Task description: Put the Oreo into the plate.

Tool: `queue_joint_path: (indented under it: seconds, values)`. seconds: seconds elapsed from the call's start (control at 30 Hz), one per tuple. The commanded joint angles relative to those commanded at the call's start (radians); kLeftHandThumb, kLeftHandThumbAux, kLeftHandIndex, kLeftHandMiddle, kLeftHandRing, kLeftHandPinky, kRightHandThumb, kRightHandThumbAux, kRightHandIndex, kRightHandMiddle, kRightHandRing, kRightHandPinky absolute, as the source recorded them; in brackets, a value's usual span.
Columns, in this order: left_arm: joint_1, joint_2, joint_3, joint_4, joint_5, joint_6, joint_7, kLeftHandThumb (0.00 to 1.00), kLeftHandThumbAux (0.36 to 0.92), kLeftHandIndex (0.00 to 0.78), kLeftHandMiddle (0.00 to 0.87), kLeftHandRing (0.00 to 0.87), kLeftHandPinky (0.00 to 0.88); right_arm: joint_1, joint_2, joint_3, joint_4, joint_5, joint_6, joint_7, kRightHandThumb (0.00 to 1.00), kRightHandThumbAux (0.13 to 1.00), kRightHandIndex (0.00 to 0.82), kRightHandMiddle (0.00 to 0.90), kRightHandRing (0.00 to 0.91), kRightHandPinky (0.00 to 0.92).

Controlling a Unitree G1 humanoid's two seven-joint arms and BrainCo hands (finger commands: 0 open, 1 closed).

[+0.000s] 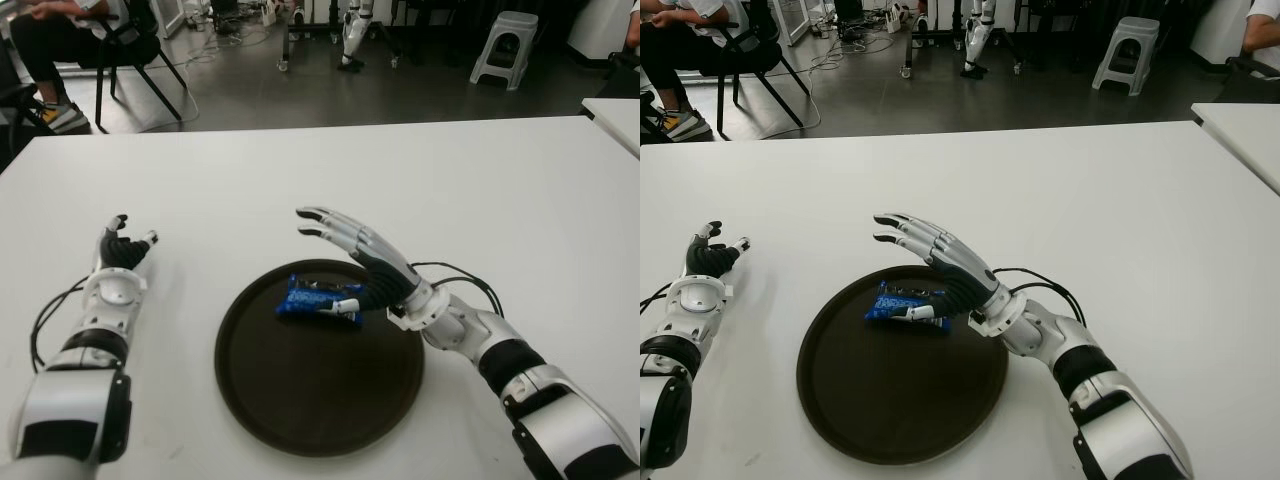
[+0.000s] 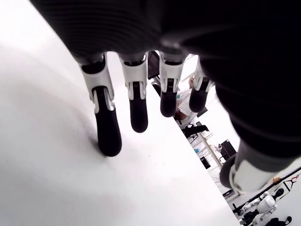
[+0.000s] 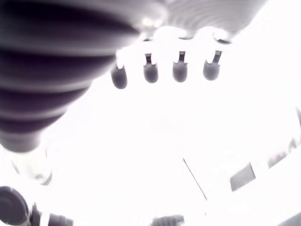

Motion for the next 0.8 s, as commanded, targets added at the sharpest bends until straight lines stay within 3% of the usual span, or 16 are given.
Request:
queue_joint_path:
  seconds: [0.2, 0.5, 0.63, 0.8]
  values:
    - [0.000, -0.003, 0.006, 0.000, -0.006, -0.001, -0.004, 0.402, 0.639, 0.000, 0.118, 0.136, 0.129, -0.043, -0.015, 0.051, 0.015, -0.113, 0.037, -0.202, 0.118, 0.592, 0.000, 0.000, 0.000, 0.000]
    - [0.001, -0.003, 0.014, 0.001, -0.013, -0.001, -0.007, 0.434, 0.640, 0.000, 0.128, 0.137, 0.126, -0.098, -0.019, 0.145, 0.067, -0.215, 0.099, -0.470, 0.125, 0.537, 0.000, 0.000, 0.000, 0.000]
    - [0.001, -0.004, 0.011, 0.001, -0.009, 0.001, -0.004, 0.427, 0.634, 0.000, 0.129, 0.140, 0.126, -0.121, -0.016, 0.177, 0.094, -0.233, 0.121, -0.572, 0.127, 0.524, 0.000, 0.000, 0.000, 0.000]
    - [0.001, -0.005, 0.006, 0.001, -0.005, 0.003, 0.000, 0.412, 0.627, 0.000, 0.123, 0.137, 0.118, -0.187, -0.034, 0.172, 0.197, -0.188, 0.123, -0.594, 0.132, 0.503, 0.000, 0.000, 0.000, 0.000]
